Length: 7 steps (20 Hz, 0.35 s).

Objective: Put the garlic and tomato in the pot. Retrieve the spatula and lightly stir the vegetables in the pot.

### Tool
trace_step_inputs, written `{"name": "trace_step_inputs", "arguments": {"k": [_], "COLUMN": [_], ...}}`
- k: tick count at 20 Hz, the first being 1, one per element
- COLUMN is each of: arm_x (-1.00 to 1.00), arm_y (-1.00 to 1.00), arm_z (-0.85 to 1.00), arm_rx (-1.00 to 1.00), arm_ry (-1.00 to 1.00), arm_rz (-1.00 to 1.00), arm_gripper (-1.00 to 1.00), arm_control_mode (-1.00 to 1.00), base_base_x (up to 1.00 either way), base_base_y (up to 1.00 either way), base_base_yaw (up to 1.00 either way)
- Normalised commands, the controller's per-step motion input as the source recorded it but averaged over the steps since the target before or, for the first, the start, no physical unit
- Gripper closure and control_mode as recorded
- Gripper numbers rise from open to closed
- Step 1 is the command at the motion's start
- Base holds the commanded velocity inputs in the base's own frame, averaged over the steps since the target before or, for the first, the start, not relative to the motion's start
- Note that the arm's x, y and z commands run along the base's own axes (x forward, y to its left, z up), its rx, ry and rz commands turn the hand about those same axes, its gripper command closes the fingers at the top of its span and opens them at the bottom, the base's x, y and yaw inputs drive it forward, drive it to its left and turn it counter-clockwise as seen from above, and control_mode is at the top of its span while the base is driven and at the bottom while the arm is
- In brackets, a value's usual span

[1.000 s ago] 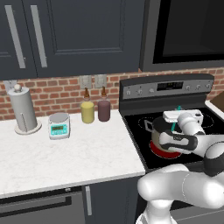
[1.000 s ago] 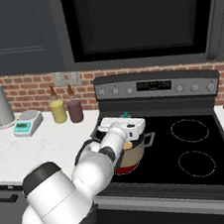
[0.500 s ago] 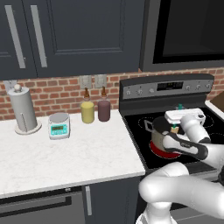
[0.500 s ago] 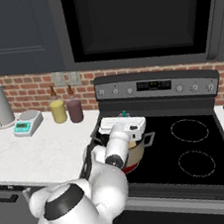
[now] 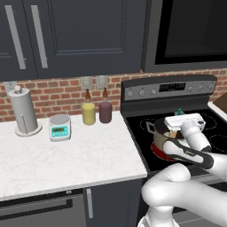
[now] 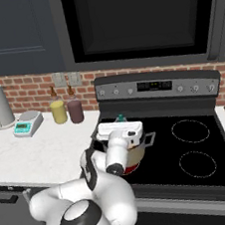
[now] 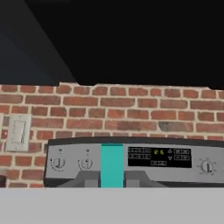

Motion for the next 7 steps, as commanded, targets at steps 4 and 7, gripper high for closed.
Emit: {"name": "trace_step_inputs", "arguments": {"k": [4,7], "arm_x": [0.01,0.01], "arm_y": [0.21,0.08], "arm_z": [0.13,0.09], "arm_rx": [0.00,0.01], "arm_ry": [-0.30,-0.26], "arm_rz": [0.00,0.00], "arm_gripper": [1.00,1.00], "arm_control_mode": [-1.00,-1.00], "base_base_x": [0.00,0.00], "base_base_y": [0.00,0.00], "base_base_yaw": [0.00,0.00]}}
